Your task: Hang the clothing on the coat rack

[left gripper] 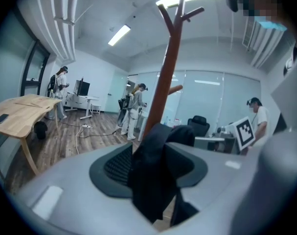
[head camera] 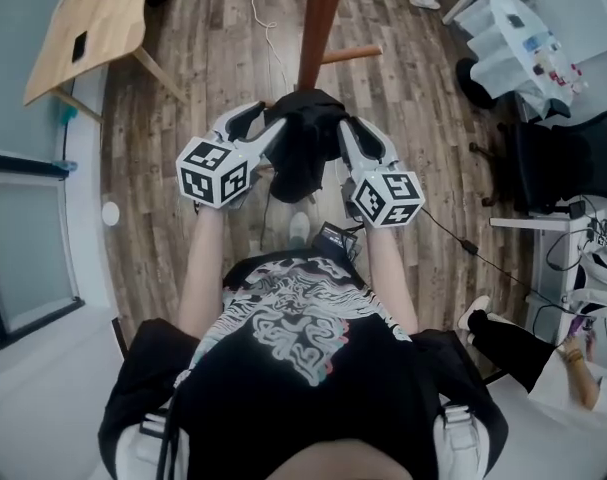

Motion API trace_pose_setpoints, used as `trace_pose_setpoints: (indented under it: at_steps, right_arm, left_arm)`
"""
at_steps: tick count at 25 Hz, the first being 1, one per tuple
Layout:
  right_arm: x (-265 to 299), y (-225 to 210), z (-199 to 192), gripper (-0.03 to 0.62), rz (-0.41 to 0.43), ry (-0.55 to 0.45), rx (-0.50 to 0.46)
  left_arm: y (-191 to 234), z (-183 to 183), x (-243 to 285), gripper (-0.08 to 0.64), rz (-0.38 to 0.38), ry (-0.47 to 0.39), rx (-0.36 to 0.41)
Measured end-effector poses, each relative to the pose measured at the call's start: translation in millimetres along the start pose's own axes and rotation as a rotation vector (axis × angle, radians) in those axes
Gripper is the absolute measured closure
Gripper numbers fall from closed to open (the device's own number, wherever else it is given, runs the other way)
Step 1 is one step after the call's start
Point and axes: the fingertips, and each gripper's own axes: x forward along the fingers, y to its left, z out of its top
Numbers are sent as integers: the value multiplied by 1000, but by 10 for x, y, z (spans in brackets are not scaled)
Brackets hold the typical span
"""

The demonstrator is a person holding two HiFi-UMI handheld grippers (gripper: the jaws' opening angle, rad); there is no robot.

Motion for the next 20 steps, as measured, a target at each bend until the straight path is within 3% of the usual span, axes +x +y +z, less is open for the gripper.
trace_pose_setpoints:
  at_steps: [9, 12, 13, 14, 20]
  right_arm:
    - [-112, 210, 17, 512, -28, -12, -53]
    - [-207, 289, -28, 518, -54, -12, -77]
    - [-249, 314, -32, 574, -72, -17, -95]
    - [-294, 346, -32, 586, -88, -23, -111]
    - [-555, 573, -36, 592, -123, -65, -146]
  left_arm:
    - [84, 120, -424, 397, 54, -83, 28]
    - [113, 112, -613, 445, 88, -109, 54]
    - [133, 119, -683, 490, 111, -126, 62]
    - [159, 129, -764, 557, 139, -145, 69]
    - [229, 67, -1169, 571, 202, -194, 12]
